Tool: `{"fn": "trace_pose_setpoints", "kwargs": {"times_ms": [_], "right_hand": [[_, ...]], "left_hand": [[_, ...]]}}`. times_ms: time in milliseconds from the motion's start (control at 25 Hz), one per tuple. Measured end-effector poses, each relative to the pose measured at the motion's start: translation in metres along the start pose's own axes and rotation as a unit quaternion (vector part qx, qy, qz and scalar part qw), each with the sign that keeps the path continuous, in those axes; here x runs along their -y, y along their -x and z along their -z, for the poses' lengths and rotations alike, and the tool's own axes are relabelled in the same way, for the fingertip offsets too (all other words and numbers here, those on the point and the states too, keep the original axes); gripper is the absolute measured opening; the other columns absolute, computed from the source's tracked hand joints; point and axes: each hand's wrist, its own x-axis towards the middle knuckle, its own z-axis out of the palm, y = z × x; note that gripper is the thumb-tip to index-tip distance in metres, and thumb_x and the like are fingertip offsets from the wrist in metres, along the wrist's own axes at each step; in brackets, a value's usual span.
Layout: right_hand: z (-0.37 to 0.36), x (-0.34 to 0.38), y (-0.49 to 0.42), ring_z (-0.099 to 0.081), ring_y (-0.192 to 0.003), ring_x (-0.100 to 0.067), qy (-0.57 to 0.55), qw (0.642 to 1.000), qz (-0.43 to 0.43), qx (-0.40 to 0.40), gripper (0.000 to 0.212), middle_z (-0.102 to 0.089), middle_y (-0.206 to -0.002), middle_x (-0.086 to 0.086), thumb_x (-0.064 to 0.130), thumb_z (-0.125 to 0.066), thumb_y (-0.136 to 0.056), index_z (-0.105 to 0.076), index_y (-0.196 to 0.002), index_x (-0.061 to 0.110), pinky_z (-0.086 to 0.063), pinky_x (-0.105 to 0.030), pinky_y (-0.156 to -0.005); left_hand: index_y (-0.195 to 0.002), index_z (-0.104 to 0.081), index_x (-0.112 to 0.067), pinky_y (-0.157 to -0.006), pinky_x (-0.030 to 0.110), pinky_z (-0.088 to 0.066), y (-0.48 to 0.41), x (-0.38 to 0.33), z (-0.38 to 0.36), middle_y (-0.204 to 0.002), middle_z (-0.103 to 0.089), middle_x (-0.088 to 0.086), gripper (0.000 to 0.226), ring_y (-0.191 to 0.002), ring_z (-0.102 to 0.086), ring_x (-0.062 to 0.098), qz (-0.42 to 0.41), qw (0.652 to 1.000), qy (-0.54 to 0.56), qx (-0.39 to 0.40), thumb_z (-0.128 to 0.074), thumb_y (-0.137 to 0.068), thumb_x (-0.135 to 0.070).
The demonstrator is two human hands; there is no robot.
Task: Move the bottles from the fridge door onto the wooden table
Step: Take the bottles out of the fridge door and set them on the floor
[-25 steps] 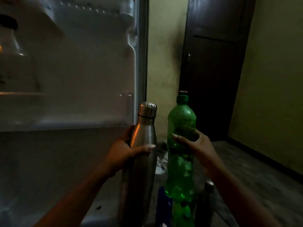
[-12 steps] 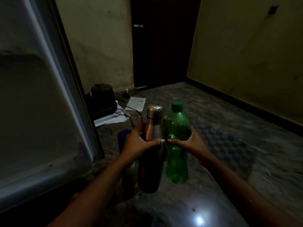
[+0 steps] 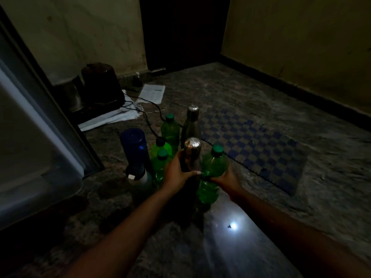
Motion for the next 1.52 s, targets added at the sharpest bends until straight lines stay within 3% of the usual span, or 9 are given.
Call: {"fn": "trace_pose_setpoints", "kwargs": {"times_ms": [160,360,520,880,1040,1160,1320,1400,1520], "right_hand": [[0.004,-0.036,-0.016,-0.055,-0.119,-0.023,0.013,0.999,-0.034,-0.003,0.108,-0.056,-0.132,-0.007,0.034,-0.091,-0.042,-0.037,-0.134,0.018,-0.045,-0.049,-0.102],[0.007,-0.031,-0.013,-0.057,-0.117,-0.024,0.002,1.0,-0.014,-0.02,0.084,-0.059,-0.128,-0.012,0.009,-0.086,-0.056,-0.045,-0.129,0.01,-0.046,-0.049,-0.101],[0.002,-0.029,-0.006,-0.058,-0.115,-0.024,-0.004,1.0,-0.012,-0.023,0.077,-0.061,-0.126,-0.01,0.018,-0.087,-0.055,-0.05,-0.122,0.016,-0.045,-0.05,-0.101],[0.007,-0.016,0.046,-0.049,-0.114,-0.018,0.045,0.988,-0.133,-0.061,0.05,-0.048,-0.123,0.007,0.024,-0.066,-0.082,-0.049,-0.127,0.009,-0.042,-0.03,-0.092],[0.0,0.011,0.083,-0.053,-0.094,-0.013,0.005,0.984,-0.176,0.018,0.022,-0.062,-0.113,-0.003,0.022,-0.053,-0.091,-0.061,-0.111,0.016,-0.044,-0.035,-0.091],[-0.02,0.047,0.101,-0.054,-0.084,-0.004,-0.006,0.986,-0.136,0.095,0.012,-0.061,-0.101,0.002,0.024,-0.049,-0.094,-0.061,-0.095,0.025,-0.047,-0.03,-0.085],[-0.058,0.099,0.114,-0.058,-0.109,-0.014,-0.026,0.977,-0.071,0.199,0.021,-0.062,-0.117,-0.002,0.024,-0.048,-0.094,-0.06,-0.109,0.018,-0.047,-0.032,-0.093],[-0.079,0.133,0.118,-0.057,-0.109,-0.012,-0.044,0.968,-0.036,0.244,0.023,-0.062,-0.115,-0.002,0.024,-0.048,-0.093,-0.059,-0.112,0.017,-0.048,-0.029,-0.091],[-0.118,0.2,0.135,-0.053,-0.098,-0.004,-0.048,0.948,0.042,0.313,0.032,-0.056,-0.109,0.006,0.024,-0.048,-0.093,-0.053,-0.124,0.016,-0.048,-0.024,-0.085]], "left_hand": [[-0.123,-0.049,-0.005,-0.085,0.01,-0.034,0.0,0.018,-0.022,-0.121,-0.059,0.008,0.075,-0.115,-0.052,0.017,0.005,0.999,0.004,-0.033,-0.085,-0.057,-0.009],[-0.124,-0.051,-0.006,-0.102,0.035,-0.043,-0.005,0.025,-0.035,-0.126,-0.059,0.014,0.076,-0.119,-0.054,0.025,0.015,0.998,0.017,-0.064,-0.085,-0.056,-0.011],[-0.122,-0.052,-0.007,-0.092,0.021,-0.039,-0.002,0.023,-0.033,-0.123,-0.061,0.011,0.07,-0.115,-0.056,0.023,0.027,0.997,0.011,-0.066,-0.084,-0.059,-0.011],[-0.136,-0.038,-0.009,-0.108,0.033,-0.034,0.024,0.021,-0.026,-0.139,-0.048,0.011,0.071,-0.13,-0.043,0.025,0.044,0.998,0.017,-0.046,-0.073,-0.075,-0.015],[-0.117,-0.055,-0.015,-0.102,0.038,-0.044,0.064,0.024,-0.022,-0.128,-0.057,0.013,0.032,-0.121,-0.052,0.027,0.083,0.991,0.083,-0.059,-0.062,-0.085,-0.017],[-0.113,-0.06,-0.012,-0.076,0.011,-0.048,0.092,0.015,0.003,-0.118,-0.062,0.012,0.023,-0.103,-0.057,0.017,0.102,0.975,0.167,-0.105,-0.051,-0.091,-0.016],[-0.119,-0.056,-0.011,-0.065,-0.002,-0.043,0.117,-0.003,0.061,-0.113,-0.06,0.002,0.029,-0.092,-0.055,0.002,0.076,0.951,0.232,-0.189,-0.046,-0.094,-0.02],[-0.122,-0.054,-0.015,-0.069,-0.001,-0.044,0.125,-0.016,0.093,-0.117,-0.058,-0.002,0.031,-0.097,-0.053,-0.005,0.052,0.939,0.261,-0.217,-0.047,-0.093,-0.022],[-0.113,-0.055,-0.031,-0.095,0.017,-0.04,0.138,-0.042,0.152,-0.128,-0.055,-0.003,0.023,-0.117,-0.051,0.007,0.008,0.917,0.283,-0.28,-0.049,-0.091,-0.027]]}}
